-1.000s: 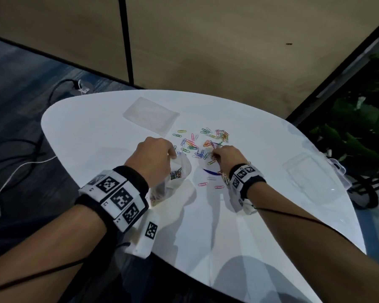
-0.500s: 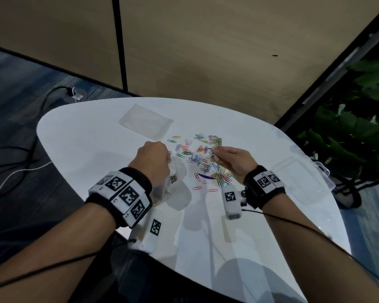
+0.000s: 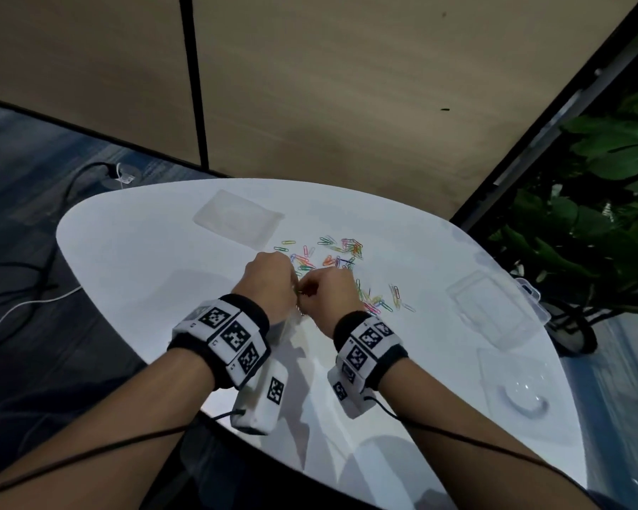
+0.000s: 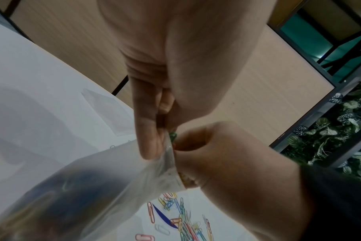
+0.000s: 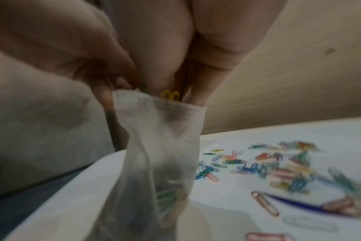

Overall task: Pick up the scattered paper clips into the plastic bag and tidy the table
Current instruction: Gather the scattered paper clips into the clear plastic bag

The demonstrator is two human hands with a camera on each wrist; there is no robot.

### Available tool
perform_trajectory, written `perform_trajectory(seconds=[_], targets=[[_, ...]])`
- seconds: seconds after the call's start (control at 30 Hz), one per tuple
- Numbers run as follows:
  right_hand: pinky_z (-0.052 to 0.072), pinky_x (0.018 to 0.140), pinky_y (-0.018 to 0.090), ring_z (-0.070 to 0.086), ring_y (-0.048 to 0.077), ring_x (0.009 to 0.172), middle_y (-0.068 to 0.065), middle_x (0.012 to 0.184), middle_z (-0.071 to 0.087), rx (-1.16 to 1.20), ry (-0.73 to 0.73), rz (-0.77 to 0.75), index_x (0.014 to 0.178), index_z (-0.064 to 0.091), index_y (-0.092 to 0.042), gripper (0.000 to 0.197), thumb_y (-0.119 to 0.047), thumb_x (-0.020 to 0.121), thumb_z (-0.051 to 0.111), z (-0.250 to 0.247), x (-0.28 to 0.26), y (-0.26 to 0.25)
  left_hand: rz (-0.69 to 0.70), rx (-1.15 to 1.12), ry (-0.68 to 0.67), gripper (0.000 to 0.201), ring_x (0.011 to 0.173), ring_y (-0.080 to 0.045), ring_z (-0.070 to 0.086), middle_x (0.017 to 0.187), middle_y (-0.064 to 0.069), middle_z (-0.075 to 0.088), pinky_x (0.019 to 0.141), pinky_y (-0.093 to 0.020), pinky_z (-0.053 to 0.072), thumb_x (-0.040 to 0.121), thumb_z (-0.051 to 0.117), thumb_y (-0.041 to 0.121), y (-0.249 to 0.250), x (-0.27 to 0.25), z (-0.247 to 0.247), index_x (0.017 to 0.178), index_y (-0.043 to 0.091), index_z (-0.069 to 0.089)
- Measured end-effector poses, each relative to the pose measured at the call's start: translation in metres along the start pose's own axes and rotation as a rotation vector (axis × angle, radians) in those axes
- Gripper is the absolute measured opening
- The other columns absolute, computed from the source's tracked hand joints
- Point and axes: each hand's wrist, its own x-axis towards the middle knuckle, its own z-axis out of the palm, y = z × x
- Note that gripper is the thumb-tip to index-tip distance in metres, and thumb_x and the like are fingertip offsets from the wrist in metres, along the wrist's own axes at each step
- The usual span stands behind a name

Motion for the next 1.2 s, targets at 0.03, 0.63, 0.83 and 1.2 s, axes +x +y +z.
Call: perform_trajectory(seconds=[0.03,0.63,0.83,1.2], targets=[[0.045,0.066,0.021,0.060,0.018,0.069,0.008,0.075,0.071,-0.090,-0.040,-0.009,0.084,0.078,-0.011,0.018,-0.004,0.082,0.062,0.000,0.001,-0.001,0.002,0.007,-0.001,0.024,0.096,-0.029,0.066,0.105,-0.010,0.069,0.085,-0.036,0.057,0.088,0.058,0.007,0.001,-0.001,0.001,0.096,0.017,0.078],[0.045,0.101,0.030,0.060,0.023,0.113,0.005,0.123,0.066,-0.265,-0.084,0.341,0.125,0.064,-0.016,0.032,-0.014,0.095,0.053,-0.064,0.032,0.145,0.012,-0.017,0.030,0.028,0.113,-0.025,0.062,0.121,-0.005,0.067,0.095,-0.031,0.050,0.091,0.060,0.010,-0.016,-0.002,-0.003,0.113,0.021,0.072],[0.026,0.117,0.036,0.033,0.025,0.143,0.006,0.158,0.029,-0.323,-0.247,0.283,0.153,0.023,-0.017,0.063,-0.037,0.099,0.047,-0.034,0.015,0.164,0.014,0.011,0.017,0.029,0.112,-0.026,0.061,0.123,-0.006,0.064,0.094,-0.032,0.050,0.091,0.057,0.011,-0.017,-0.001,-0.004,0.114,0.023,0.072],[0.047,0.065,0.024,0.068,0.028,0.081,0.010,0.088,0.070,-0.545,-0.108,0.132,0.088,0.075,-0.010,0.021,-0.002,0.088,0.056,-0.009,0.014,0.142,0.022,0.019,0.013,0.029,0.111,-0.025,0.062,0.122,-0.005,0.066,0.094,-0.030,0.050,0.091,0.058,0.010,-0.014,-0.004,-0.004,0.113,0.022,0.072]])
